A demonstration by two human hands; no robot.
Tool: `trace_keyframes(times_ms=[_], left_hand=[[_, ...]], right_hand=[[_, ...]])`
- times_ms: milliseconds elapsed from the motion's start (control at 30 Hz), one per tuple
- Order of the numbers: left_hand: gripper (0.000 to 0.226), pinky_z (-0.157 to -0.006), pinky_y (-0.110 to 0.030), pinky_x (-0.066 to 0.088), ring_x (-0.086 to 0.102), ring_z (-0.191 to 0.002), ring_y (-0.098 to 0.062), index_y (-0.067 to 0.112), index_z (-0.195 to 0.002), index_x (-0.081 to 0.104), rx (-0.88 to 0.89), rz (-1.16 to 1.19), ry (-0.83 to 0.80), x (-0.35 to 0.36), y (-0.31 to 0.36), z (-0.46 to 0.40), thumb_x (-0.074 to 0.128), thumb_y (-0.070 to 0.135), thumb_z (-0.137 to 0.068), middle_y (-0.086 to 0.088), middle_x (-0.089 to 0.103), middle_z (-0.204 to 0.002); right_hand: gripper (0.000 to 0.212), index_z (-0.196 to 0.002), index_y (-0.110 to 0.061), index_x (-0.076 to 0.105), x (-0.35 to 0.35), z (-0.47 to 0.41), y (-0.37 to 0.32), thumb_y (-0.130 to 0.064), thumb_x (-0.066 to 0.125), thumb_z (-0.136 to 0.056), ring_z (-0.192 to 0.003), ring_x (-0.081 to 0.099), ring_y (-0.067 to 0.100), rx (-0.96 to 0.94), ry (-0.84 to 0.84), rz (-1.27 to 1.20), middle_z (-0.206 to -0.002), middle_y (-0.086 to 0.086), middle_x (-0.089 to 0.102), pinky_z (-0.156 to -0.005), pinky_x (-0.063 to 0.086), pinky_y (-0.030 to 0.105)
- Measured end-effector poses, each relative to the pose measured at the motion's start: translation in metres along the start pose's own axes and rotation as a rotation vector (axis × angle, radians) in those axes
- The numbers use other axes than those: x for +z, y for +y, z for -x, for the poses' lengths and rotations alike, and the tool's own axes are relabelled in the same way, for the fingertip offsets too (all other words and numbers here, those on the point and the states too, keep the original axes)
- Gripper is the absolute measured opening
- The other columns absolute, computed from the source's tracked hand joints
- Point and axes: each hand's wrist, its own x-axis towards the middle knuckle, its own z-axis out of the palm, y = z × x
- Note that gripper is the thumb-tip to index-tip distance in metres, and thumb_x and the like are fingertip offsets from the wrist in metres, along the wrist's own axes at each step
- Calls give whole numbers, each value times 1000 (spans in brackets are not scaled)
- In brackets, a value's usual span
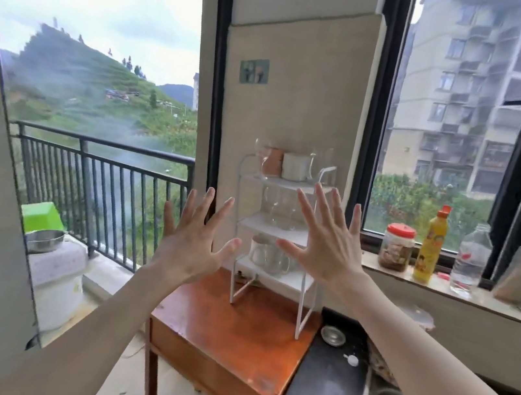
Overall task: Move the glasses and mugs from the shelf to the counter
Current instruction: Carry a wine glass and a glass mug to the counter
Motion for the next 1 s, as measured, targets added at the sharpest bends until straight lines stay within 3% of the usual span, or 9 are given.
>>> trace_keyframes(times_ms=[333, 533, 733, 900, 1000], left_hand=[[74, -110, -50, -20, -29, -140, -16, 40, -145, -12, 39, 128, -56, 106, -79, -130, 25, 66, -87, 5, -20, -157], [76, -112, -52, -17, -26, -141, -17, 41, -145, -11, 154, 183, -75, 146, -124, -237, 27, 68, -85, 5, -17, -158], [76, -113, -48, -15, -21, -143, -17, 35, -147, -3, 278, 316, 28, 168, -126, -322, 31, 65, -86, 2, -11, -159], [75, -118, -45, -2, -10, -146, -17, 30, -148, 7, 350, 503, 155, 184, -110, -371, 42, 56, -88, 1, -1, -160], [80, -118, -35, 6, -1, -146, -18, 23, -149, 9, 323, 657, 186, 190, -99, -401, 51, 51, -86, -1, 6, -159]], right_hand=[[89, -146, -34, -11, 113, -121, -2, -74, 32, -79, -144, -16, 25, 76, -10, 5, -157, 1, -16, -110, -17, 46], [83, -147, -31, -6, 166, -202, -3, -65, 37, -85, -145, -11, 25, 227, 12, -50, -158, 5, -10, -116, -5, 41], [81, -149, -25, 2, 193, -257, 14, -53, 47, -88, -146, 2, 24, 397, 72, -157, -159, 6, 3, -116, 11, 38], [82, -149, -19, 1, 207, -298, 38, -44, 51, -89, -145, 9, 22, 583, 120, -319, -159, 5, 8, -117, 15, 38], [80, -149, -14, 3, 213, -319, 52, -38, 52, -89, -144, 13, 24, 660, 195, -494, -157, 7, 12, -116, 18, 41]])
